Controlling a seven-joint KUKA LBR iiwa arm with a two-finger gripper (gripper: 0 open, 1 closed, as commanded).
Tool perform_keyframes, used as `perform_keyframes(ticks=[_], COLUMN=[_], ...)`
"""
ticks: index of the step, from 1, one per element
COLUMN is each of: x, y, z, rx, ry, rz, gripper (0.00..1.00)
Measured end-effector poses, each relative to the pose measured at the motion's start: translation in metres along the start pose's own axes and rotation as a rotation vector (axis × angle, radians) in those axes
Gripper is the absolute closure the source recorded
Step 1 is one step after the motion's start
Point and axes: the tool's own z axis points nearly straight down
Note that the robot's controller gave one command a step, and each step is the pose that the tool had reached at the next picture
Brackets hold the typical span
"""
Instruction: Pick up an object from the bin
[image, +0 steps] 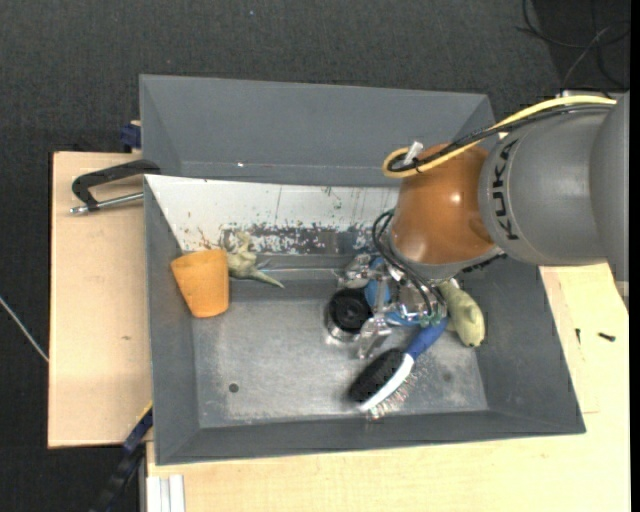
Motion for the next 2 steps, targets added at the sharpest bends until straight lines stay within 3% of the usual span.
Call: perform_keyframes(ticks=[1, 2], x=[-0.002, 0.008], y=[0.000, -0.001], z=[-0.001, -0.134], rx=[0.001, 0.002], ry=[-0.009, 0.005], rz=[0.002, -0.389], gripper=[1.00, 1.00])
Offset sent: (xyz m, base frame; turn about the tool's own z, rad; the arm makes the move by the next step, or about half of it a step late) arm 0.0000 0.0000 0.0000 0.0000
